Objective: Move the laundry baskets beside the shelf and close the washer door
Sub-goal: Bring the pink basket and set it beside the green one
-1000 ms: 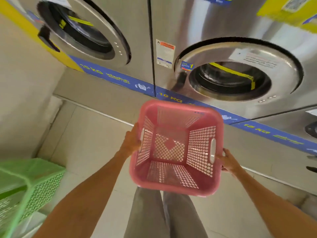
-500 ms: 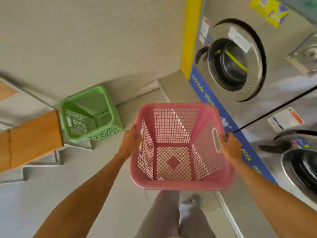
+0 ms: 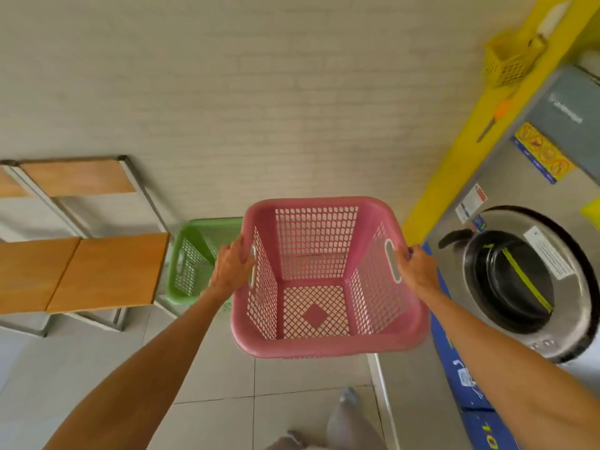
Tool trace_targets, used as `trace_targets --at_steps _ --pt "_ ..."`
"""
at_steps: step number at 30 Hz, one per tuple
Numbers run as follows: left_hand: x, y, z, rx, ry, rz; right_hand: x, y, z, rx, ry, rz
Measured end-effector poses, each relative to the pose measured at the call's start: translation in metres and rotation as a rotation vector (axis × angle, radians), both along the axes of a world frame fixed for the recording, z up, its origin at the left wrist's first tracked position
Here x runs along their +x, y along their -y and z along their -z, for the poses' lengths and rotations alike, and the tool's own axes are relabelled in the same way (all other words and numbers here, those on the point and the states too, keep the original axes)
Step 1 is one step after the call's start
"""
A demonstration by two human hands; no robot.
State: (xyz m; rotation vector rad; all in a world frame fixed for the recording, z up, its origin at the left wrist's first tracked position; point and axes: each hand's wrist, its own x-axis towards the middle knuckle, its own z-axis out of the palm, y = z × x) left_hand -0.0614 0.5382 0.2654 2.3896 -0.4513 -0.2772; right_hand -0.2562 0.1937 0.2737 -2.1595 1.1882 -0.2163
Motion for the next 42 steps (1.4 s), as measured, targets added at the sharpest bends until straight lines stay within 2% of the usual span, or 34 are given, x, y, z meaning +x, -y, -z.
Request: trace_targets --at_steps 5,9,18,23,29,35,42 --pt "0.065 0.024 0.012 -0.013 -0.085 0.039 0.07 0.039 0.012 -0.032 -0.017 -0.022" --pt "0.116 0.06 0.048 0.038 -0.209 0.085 0.123 0.084 0.051 0.02 -0.089 -0.053" --pt "0.207 0.148 0.2 0.108 -0.478 -0.037 0.228 0.176 0.225 0.204 -0.396 -0.078" --pt "0.214 0.158 0.295 0.092 -0.452 -0.102 0.255 0.193 0.316 0.31 -0.558 -0.173" --pt "0.231 0.159 0.372 0.041 -0.502 -0.086 0.279 0.203 0.391 0.319 -0.613 -0.273" --pt "0.253 0.162 0.415 0.08 -0.494 -0.08 0.297 0.212 0.425 0.289 -0.655 -0.295" --pt "0.269 0.154 0.43 0.096 -0.517 -0.091 0.305 0.206 0.438 0.327 -0.649 -0.267"
